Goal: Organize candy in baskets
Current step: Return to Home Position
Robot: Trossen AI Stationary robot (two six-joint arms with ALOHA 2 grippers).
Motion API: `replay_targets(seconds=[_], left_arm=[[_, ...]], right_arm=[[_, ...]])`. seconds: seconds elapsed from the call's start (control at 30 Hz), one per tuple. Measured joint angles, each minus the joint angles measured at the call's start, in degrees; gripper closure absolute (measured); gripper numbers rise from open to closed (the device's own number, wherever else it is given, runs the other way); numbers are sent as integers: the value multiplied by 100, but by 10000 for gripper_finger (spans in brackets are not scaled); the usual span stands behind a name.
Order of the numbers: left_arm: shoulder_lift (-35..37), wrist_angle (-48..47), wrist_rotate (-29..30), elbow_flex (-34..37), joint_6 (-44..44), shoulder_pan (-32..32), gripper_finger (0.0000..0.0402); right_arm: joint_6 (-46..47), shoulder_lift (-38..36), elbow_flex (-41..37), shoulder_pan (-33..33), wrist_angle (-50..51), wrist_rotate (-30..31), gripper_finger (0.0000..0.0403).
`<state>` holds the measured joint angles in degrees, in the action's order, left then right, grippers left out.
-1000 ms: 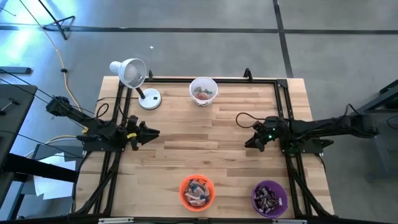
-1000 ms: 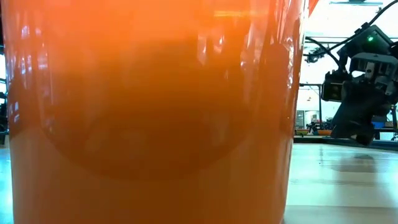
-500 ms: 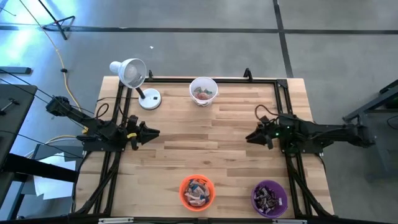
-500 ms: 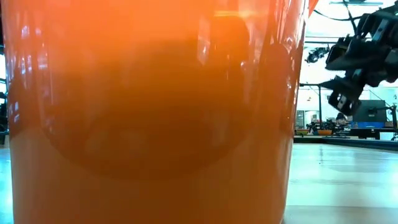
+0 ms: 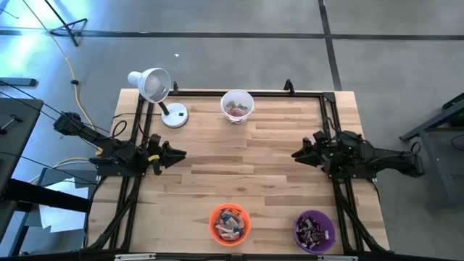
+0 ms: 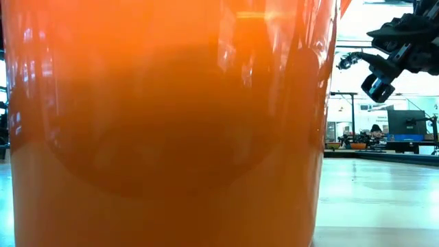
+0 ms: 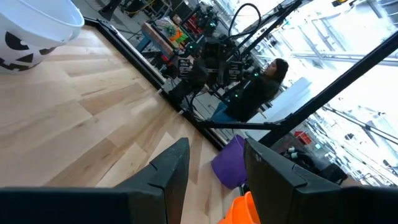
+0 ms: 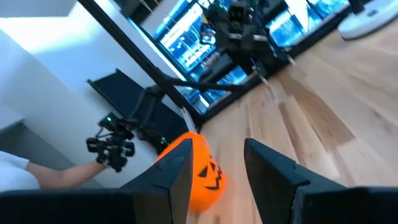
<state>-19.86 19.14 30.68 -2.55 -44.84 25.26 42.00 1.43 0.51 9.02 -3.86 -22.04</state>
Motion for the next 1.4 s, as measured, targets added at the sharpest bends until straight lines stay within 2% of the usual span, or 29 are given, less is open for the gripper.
replay_targets(seconds=[0.57,0.7,0.9,1.0,1.17,1.33,1.4], left_arm=[[-2,-340,95,2,180,0,263],[0,-464,-477,2,444,0,263],[-2,-510,-2025,2,812,0,263],[-2,-557,-2545,2,1124,2,263],[0,-741,-2864,2,1859,2,263],[34,-1208,-2894,3,2543,1,263],[255,-1277,-2894,106,2659,-7,263]], right_arm=[[-2,-107,0,-4,-2,-42,265],[-2,-107,-2,-4,-4,-42,265],[-2,-107,-2,-4,-4,-42,265],[-2,-107,-2,-4,-4,-42,265],[-2,-107,-2,-4,-4,-42,265],[-2,-107,-2,-4,-4,-42,265],[-2,-107,-2,-4,-4,-42,265]])
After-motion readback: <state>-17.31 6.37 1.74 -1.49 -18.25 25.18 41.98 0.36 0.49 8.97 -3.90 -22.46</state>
